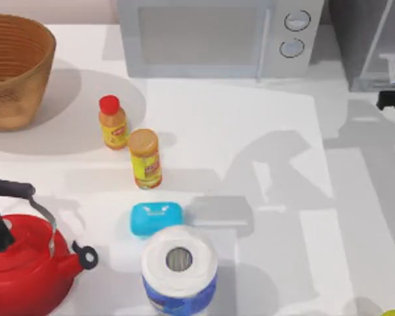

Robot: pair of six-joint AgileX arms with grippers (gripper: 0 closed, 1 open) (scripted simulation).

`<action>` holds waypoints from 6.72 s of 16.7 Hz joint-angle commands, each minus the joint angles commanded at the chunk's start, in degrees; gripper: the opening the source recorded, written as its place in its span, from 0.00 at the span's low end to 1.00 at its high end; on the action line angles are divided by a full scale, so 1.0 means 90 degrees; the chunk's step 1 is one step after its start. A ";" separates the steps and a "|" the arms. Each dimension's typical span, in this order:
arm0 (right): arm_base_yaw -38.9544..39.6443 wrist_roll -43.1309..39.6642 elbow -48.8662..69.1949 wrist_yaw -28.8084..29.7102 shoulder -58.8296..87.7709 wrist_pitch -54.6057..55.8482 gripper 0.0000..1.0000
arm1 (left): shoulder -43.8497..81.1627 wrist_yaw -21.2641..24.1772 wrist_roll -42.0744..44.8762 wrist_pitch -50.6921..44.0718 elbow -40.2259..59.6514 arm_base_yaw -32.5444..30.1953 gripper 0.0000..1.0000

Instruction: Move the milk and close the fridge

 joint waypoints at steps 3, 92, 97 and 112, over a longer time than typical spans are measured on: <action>-0.0614 -0.0194 -0.0491 -0.0203 -0.0028 0.0675 0.00 | 0.0000 0.0000 0.0000 0.0000 0.0000 0.0000 1.00; -0.0810 -0.0320 -0.3056 -0.0483 -0.9614 -0.6311 1.00 | 0.0000 0.0000 0.0000 0.0000 0.0000 0.0000 1.00; -0.0826 -0.0324 -0.3043 -0.0490 -0.9591 -0.6318 1.00 | 0.0000 0.0000 0.0000 0.0000 0.0000 0.0000 1.00; -0.0830 -0.0506 -0.0355 -0.0444 -1.2894 -1.2517 1.00 | 0.0000 0.0000 0.0000 0.0000 0.0000 0.0000 1.00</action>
